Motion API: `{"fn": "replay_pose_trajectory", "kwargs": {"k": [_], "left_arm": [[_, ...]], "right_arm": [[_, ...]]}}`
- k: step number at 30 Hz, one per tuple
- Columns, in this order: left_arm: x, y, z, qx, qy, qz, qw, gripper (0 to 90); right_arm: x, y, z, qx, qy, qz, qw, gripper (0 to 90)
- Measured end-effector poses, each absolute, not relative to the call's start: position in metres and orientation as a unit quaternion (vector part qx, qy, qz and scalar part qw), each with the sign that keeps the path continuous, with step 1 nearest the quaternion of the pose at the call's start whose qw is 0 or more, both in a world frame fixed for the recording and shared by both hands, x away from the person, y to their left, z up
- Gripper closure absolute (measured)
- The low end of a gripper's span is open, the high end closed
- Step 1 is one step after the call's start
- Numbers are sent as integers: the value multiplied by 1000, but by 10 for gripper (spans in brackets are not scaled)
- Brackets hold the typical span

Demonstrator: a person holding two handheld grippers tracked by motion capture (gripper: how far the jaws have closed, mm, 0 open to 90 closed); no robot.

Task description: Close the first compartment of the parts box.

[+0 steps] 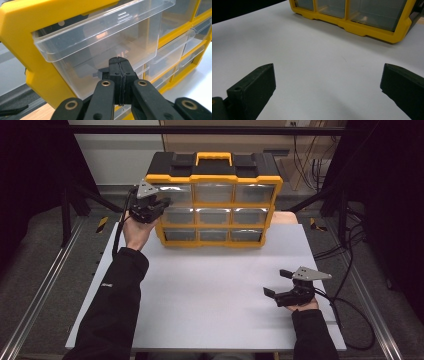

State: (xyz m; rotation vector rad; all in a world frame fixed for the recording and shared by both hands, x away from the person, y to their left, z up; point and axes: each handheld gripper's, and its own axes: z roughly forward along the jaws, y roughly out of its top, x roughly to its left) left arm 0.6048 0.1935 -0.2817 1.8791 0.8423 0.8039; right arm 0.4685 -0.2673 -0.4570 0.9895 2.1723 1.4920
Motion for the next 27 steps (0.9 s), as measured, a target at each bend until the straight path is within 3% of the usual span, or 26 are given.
{"fn": "replay_pose_trajectory", "kwargs": {"k": [27], "left_arm": [[616,192,-284,755,345,333,448,896]], "right_arm": [[469,-267,-457,347,761,524,163,6]]}}
